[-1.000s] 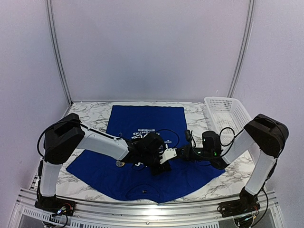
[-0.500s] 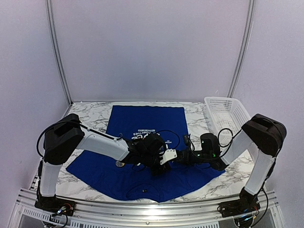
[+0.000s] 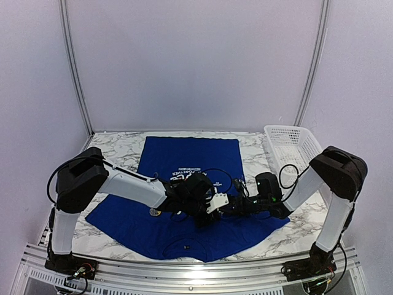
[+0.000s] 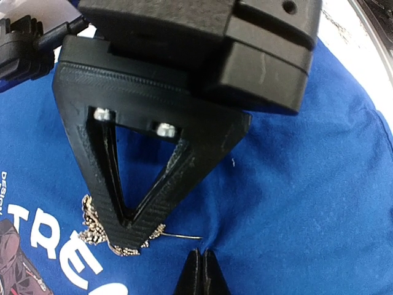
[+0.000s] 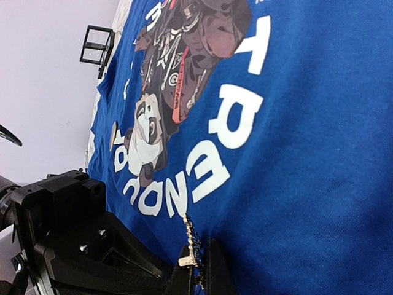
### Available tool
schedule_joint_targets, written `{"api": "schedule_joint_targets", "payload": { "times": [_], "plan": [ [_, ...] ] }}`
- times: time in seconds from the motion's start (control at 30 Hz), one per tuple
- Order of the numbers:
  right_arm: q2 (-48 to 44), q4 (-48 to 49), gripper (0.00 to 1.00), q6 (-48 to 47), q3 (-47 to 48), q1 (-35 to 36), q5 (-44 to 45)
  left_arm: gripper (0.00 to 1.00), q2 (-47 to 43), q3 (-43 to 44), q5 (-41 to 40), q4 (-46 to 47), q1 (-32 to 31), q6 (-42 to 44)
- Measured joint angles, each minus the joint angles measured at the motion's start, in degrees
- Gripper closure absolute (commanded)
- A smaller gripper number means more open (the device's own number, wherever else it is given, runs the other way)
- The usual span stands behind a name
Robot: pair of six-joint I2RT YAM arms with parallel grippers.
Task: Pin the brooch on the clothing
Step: Position the brooch on the flattened clothing.
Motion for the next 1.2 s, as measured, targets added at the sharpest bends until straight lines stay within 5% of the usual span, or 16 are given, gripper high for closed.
{"api": "schedule_joint_targets", "payload": {
  "times": [0.3,0.4,1.03,1.2],
  "plan": [
    [0.5,-2.2,1.00,-1.9,1.1,0.0,-2.6,1.00,0.0,0.0,-1.6,0.0,-0.3,0.4],
    [0.5,-2.7,1.00,-2.3,1.3,-0.3,-3.3,0.87,-0.1,0.0,-2.4,0.0,-0.4,0.9],
    [-2.6,-12.2,1.00,-2.2,3.3,-1.4,-5.7,0.71,-0.8,-0.5,-7.9,-0.4,-1.8,2.6],
    [-3.9,-13.2,1.00,-1.8,3.3,-1.6,-5.7,0.75,-1.1,-0.5,-7.9,-0.9,-1.8,2.3]
  ]
}}
